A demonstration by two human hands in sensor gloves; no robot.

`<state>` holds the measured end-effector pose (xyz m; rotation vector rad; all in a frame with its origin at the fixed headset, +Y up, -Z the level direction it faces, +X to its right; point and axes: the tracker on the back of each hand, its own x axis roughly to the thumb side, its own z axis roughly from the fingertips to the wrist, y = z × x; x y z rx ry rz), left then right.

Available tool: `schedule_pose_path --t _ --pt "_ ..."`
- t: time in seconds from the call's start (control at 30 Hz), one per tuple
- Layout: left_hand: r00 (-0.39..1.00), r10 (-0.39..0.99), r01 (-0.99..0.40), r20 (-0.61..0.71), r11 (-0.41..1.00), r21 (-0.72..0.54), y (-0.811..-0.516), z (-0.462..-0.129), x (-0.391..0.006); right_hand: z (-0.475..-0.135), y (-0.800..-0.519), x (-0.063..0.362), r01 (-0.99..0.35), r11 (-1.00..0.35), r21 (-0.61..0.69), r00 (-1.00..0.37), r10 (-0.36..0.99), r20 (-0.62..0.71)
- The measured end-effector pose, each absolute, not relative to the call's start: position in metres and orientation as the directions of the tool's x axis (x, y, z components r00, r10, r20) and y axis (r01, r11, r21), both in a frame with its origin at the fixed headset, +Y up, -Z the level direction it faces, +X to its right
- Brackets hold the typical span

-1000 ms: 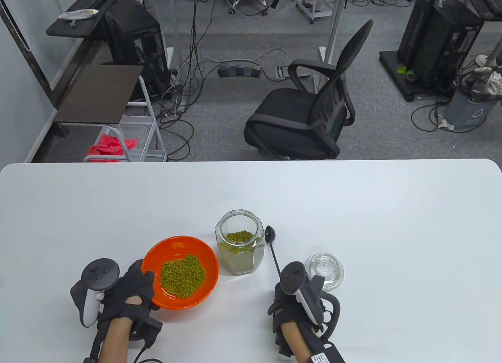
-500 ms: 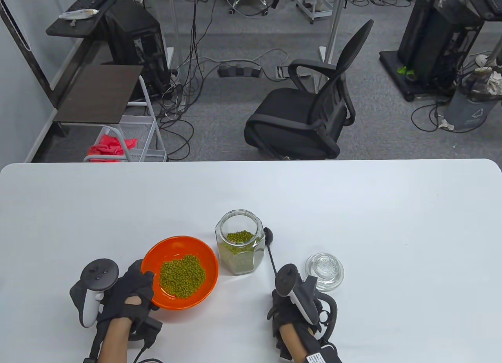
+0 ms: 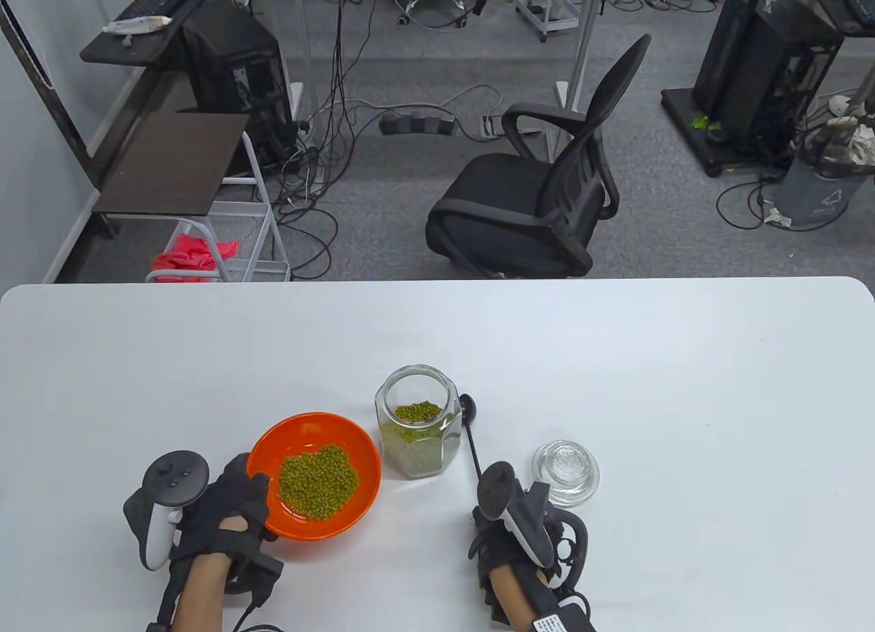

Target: Portion mung beans with measuring scoop (Bowl in hand)

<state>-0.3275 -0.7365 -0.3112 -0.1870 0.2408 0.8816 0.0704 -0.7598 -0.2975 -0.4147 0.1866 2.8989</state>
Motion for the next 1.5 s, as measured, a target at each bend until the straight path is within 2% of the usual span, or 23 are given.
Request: schedule_pose_path --t 0.5,0.8,1.0,1.2,1.5 --pt "0.629 0.718 -0.765 -0.298 0.641 -0.07 -0.738 -0.311 -0.325 -0.297 -0.755 0.073 -0.24 -0.968 0.069 -0.94 0.215 -0.264" --pt "0.648 0.693 -0.747 -0.315 0.659 -0.085 -0.743 -0.312 -0.322 -0.288 -0.73 0.077 -0.352 -0.926 -0.138 -0.907 0.374 -0.195" --pt "0.657 0.681 -0.738 -0.323 0.668 -0.095 -0.744 -0.312 -0.321 -0.282 -0.717 0.078 -0.369 -0.889 -0.271 -0.899 0.415 -0.137" --pt "0.662 0.674 -0.734 -0.328 0.672 -0.101 -0.745 -0.312 -0.321 -0.278 -0.709 0.082 -0.376 -0.859 -0.348 -0.896 0.433 -0.098" --pt "0.671 0.656 -0.723 -0.345 0.682 -0.11 -0.746 -0.312 -0.32 -0.279 -0.71 0.087 -0.357 -0.883 -0.306 -0.906 0.407 -0.116"
